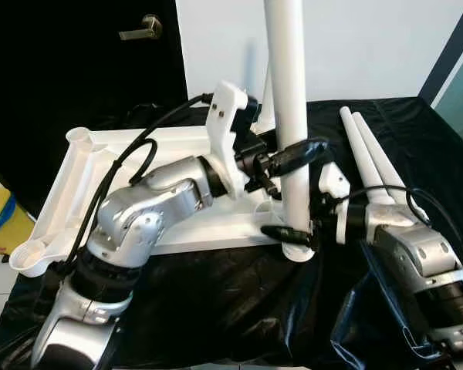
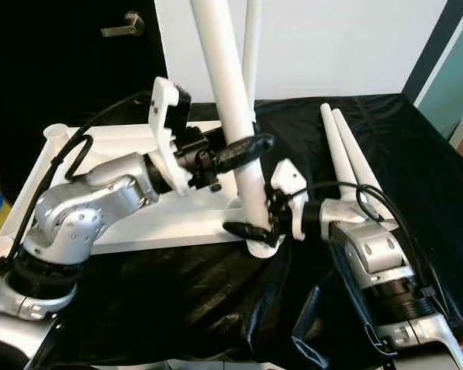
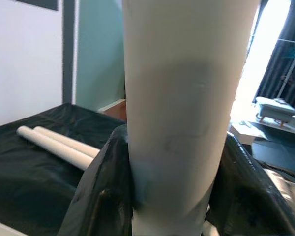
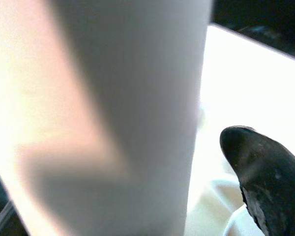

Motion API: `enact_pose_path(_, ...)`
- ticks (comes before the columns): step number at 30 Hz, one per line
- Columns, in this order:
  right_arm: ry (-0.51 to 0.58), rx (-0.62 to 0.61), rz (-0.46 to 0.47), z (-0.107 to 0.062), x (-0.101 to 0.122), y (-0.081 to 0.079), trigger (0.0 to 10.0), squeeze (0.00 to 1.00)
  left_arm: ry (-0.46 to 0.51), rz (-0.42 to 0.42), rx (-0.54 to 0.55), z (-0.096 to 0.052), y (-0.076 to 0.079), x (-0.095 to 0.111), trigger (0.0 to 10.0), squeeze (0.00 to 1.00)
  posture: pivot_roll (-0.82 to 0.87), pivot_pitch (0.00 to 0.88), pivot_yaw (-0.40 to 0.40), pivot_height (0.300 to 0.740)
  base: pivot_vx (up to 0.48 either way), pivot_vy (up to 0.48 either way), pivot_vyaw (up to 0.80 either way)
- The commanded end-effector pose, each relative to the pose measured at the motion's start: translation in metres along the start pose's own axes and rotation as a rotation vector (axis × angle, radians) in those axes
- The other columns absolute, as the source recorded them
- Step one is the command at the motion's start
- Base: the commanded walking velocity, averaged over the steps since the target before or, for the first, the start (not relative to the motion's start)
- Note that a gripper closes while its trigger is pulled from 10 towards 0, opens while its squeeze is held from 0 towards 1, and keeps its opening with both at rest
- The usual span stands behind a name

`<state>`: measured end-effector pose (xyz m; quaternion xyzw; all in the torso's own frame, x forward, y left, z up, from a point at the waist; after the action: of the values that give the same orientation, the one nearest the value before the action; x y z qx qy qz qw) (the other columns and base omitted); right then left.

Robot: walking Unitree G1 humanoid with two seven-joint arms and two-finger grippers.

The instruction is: Building children table

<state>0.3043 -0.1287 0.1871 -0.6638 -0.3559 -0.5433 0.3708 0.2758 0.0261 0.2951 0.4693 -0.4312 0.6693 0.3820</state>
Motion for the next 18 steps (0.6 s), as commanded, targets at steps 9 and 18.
enact_pose_path(9, 0.202, -0.272, 0.024, 0.013, 0.021, 0.019, 10.0, 0.0, -0.091, 0.001, 0.194, 0.018, -0.024, 0.005, 10.0, 0.0, -0.03, 0.003, -0.006, 0.74, 0.0, 0.0, 0.0)
enact_pose_path(18, 0.274, -0.535, 0.043, 0.048, 0.012, 0.011, 10.0, 0.0, -0.176, 0.146, 0.375, 0.039, -0.038, -0.002, 10.0, 0.0, -0.03, 0.014, 0.004, 0.74, 0.0, 0.0, 0.0)
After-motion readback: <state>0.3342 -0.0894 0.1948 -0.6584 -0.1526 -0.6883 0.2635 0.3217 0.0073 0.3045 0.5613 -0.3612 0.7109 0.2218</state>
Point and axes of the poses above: a point about 5 cm out from each wrist's last joint towards the gripper, its own z axis pointing out of the wrist towards the gripper, its own x axis along the axis of the wrist's last joint, y = z × x, the point moved 1 cm from there along z, pointing out of the wrist towards the gripper, and after that the axes turned 15 degrees about z, right-handed, at the moved point
